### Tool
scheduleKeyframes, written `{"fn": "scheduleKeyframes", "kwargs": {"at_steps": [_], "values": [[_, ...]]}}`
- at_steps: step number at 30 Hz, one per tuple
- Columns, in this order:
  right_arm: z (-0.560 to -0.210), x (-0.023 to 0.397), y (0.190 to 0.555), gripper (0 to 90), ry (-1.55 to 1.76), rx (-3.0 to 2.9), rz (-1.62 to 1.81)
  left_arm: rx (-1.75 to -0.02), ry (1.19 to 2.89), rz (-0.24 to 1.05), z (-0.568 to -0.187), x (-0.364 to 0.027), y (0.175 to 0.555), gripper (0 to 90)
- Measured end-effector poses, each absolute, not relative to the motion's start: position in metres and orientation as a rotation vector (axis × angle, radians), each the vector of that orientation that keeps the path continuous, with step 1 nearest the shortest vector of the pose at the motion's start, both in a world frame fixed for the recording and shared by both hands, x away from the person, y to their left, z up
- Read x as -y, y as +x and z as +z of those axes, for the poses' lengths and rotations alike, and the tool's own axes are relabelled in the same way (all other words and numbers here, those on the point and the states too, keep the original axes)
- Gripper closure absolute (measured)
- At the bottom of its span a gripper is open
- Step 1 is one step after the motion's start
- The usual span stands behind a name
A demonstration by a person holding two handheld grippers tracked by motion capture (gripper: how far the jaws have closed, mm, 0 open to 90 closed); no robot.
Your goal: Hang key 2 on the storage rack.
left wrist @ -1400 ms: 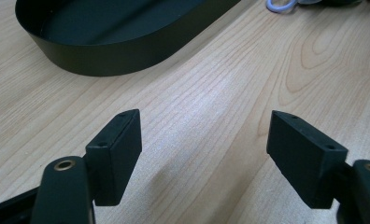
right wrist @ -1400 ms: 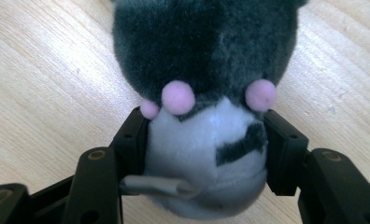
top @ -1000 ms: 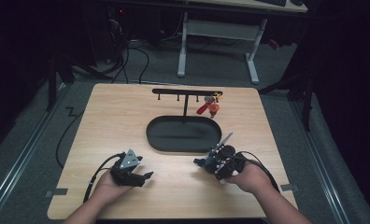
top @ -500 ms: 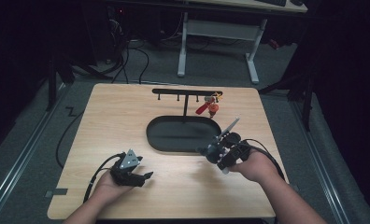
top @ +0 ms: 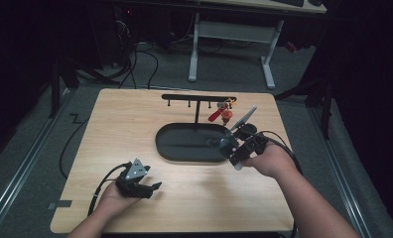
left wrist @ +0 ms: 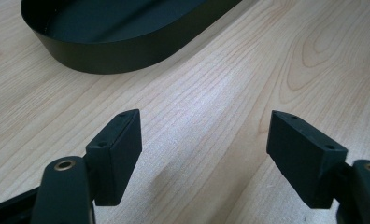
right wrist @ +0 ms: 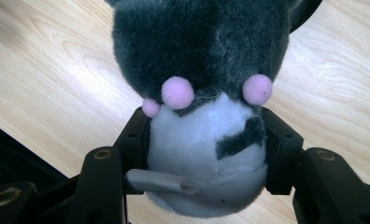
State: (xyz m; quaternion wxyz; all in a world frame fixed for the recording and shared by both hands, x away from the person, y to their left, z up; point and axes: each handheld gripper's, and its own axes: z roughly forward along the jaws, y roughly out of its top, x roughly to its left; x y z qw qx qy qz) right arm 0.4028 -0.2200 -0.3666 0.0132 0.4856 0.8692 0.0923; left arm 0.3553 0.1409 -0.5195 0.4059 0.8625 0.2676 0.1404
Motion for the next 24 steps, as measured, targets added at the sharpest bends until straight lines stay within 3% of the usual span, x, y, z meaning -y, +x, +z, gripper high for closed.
{"fn": "scheduleKeyframes", "kwargs": {"at_steps": [24], "values": [[-0.323,0.21,0.44,47.2,1.554,-2.668,0.356,-0.674,2.178,0.353,-0.521,-0.143,0.356,26.8]]}}
